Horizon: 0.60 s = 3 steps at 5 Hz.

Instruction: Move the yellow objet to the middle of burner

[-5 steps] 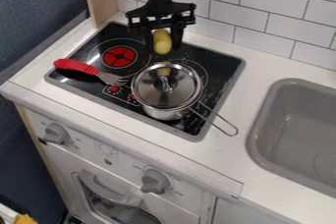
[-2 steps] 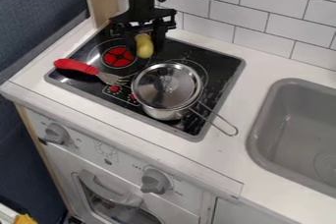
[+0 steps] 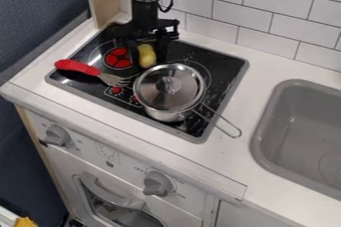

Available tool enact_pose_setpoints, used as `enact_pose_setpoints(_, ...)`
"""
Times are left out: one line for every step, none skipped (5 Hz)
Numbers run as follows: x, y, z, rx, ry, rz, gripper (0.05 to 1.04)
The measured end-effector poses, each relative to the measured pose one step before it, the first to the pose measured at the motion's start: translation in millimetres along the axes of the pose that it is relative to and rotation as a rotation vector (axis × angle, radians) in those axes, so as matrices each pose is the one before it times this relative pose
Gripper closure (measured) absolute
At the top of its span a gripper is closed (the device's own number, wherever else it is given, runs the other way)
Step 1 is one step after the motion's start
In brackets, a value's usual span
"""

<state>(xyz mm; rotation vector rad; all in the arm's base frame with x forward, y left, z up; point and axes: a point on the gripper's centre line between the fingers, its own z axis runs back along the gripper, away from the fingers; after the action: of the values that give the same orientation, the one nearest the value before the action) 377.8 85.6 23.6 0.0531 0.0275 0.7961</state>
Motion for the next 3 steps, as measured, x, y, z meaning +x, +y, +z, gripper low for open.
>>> enact_pose_setpoints(-0.04, -0.93, -1.53, 0.0002, 0.0224, -0.0078, 0.398)
enact_pose_setpoints(0.45, 0.08, -1.71, -0.0132, 0.0036, 0.0025, 0.121)
enact_pose_setpoints(-3.03, 0.57, 1.8, 0.0092, 0.0214, -0.0194, 0.073)
